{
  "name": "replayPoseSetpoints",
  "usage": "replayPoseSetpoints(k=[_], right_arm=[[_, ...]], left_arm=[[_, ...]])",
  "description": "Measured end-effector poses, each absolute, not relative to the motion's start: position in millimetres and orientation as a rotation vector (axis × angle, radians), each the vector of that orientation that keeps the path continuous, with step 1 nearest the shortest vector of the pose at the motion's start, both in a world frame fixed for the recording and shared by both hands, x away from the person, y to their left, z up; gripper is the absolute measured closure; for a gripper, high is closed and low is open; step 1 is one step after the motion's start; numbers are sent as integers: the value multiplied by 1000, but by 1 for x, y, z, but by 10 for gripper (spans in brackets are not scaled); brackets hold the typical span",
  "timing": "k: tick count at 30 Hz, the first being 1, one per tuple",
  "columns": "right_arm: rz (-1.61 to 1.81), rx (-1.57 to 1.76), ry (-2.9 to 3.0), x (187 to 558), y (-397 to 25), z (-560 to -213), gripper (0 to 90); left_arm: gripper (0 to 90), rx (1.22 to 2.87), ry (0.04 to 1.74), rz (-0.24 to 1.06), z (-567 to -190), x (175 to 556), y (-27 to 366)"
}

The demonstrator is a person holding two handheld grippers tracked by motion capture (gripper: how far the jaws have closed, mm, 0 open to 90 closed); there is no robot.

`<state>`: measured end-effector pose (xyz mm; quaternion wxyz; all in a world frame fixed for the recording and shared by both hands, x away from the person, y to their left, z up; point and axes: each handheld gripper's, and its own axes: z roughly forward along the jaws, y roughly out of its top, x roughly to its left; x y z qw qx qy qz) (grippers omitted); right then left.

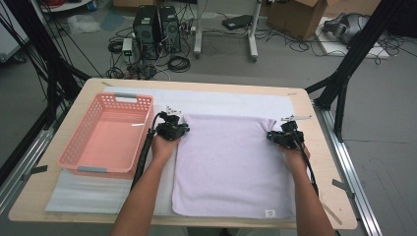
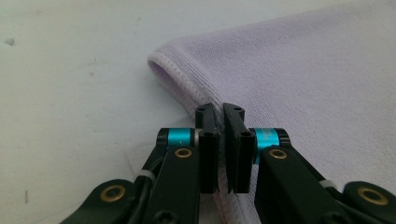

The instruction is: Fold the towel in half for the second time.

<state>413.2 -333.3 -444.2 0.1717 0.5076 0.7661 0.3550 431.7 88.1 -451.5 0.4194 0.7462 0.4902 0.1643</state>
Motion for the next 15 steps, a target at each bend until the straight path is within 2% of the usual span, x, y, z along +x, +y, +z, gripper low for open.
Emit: replayPoseSetpoints(k=[5,9,15], right_arm=[[980,1430,2144,410,-330,-442,820],[1017,1423,2086,407,-335,-438,824],[1084,1397,2030,400,-338,-427,824]], left_arm=[[857,1826,1261,413,-448,431,89],[858,1694,1267,421,-434,428,95],[858,1687,1242,414,-425,422,96]])
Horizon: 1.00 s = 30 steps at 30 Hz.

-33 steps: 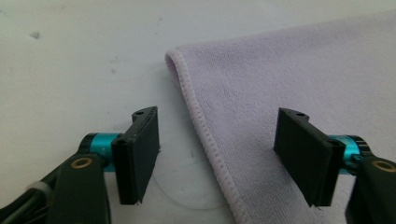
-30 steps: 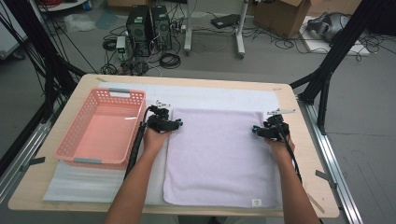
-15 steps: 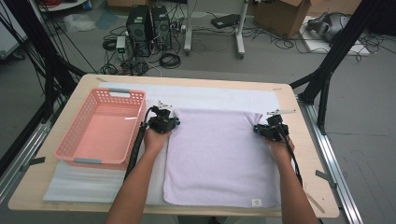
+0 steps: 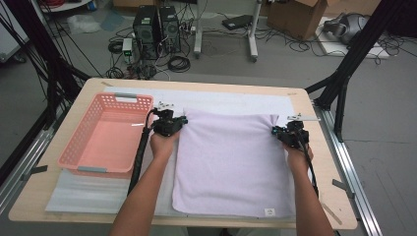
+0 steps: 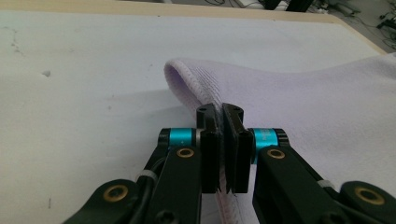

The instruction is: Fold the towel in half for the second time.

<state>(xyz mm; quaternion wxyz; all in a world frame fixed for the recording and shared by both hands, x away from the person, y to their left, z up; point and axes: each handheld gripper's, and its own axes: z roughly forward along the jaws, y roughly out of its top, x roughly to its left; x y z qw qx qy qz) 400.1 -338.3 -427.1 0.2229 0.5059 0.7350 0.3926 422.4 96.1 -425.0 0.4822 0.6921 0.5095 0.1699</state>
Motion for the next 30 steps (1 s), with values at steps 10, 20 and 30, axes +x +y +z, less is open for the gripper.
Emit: replayPoseSetpoints(k=[10,20,30], right_arm=[[1156,1338,2043,370,-348,-414,822],[1150,1281,2067,336,-348,-408,820],[1172,1293,2094,295,-347,-415,819]], left_arm=[[856,1686,1156,418,-409,393,100],[856,1712,1101,395,-407,357,104],[855,1726,1082,389,-417,310,111]])
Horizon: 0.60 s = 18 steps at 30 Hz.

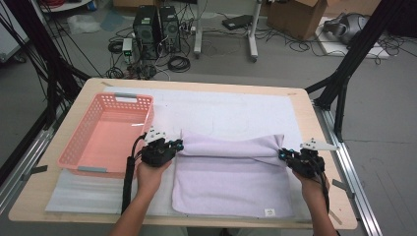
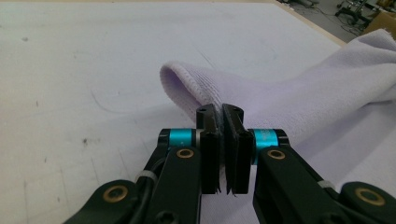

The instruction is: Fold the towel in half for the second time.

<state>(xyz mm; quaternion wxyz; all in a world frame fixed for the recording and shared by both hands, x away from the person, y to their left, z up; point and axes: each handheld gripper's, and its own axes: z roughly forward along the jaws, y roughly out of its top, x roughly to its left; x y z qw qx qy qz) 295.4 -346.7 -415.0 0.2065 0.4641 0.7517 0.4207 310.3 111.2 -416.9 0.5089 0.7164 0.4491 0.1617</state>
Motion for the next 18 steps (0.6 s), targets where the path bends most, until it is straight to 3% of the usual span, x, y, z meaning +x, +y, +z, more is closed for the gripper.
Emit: replayPoseSetpoints(k=[10,11,13,14,15,18], right_arm=[[1131,1303,2129,272,-345,-420,806],[1132,1310,2129,273,-345,-421,794],[1131,1327,2120,275,-345,-420,714],[1131,1327,2120,275,-345,-420,714],[1126,1366,2087,279,-346,-417,594],[1138,1411,2038,288,-350,-411,521]], left_arm=[[827,1751,1095,317,-431,289,115],[774,1751,1102,305,-431,291,116],[583,1728,1127,282,-431,297,118],[542,1728,1127,282,-431,297,118],[497,1729,1138,288,-429,305,119],[449,1732,1158,273,-427,318,119]])
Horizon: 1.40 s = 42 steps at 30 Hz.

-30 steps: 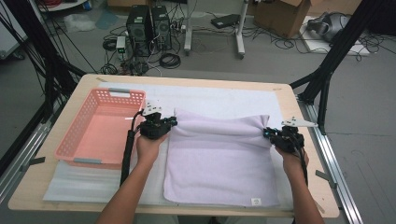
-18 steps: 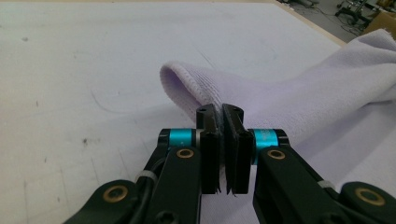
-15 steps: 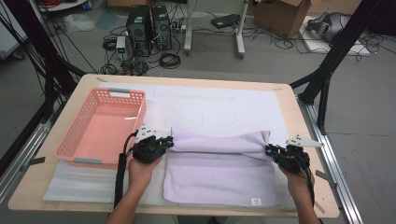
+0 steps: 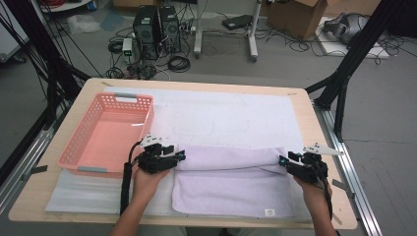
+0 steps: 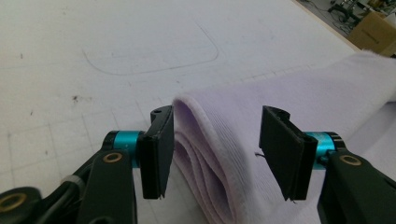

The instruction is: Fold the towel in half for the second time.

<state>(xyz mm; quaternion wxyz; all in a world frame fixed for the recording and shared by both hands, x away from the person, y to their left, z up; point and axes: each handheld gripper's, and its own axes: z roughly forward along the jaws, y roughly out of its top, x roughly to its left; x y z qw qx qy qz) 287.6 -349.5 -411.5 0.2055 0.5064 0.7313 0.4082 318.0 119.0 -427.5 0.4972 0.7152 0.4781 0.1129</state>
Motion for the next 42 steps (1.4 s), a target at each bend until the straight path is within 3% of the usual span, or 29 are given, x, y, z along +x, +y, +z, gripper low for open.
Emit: replayPoseSetpoints(k=[9,12,13,15,17,23,27,29,31,38,41,42], right_arm=[[1048,1540,2098,337,-340,-409,440],[959,1578,2154,350,-334,-419,454],[924,1584,2183,353,-332,-422,489],[907,1564,2232,354,-329,-427,653],[923,1520,2253,351,-329,-428,878],[1034,1415,2132,330,-339,-417,894],[1059,1413,2131,319,-347,-411,870],[1072,1478,2094,320,-349,-411,620],[1091,1533,2055,324,-350,-411,533],[869,1599,2134,351,-337,-425,520],[877,1563,2197,351,-335,-432,806],[879,1527,2193,348,-334,-431,827]], left_arm=[[418,1772,1202,202,-434,352,106],[517,1815,1193,206,-439,354,100],[591,1840,1185,221,-440,353,99],[814,1863,1139,244,-441,351,98],[846,1864,1112,272,-438,348,97],[851,1808,1058,277,-426,334,104],[850,1789,1025,279,-422,325,106],[848,1789,1030,271,-422,324,107],[847,1792,1032,271,-423,323,105],[848,1802,1042,268,-424,324,106],[849,1808,1041,265,-424,323,106],[849,1808,1039,263,-424,322,107]])
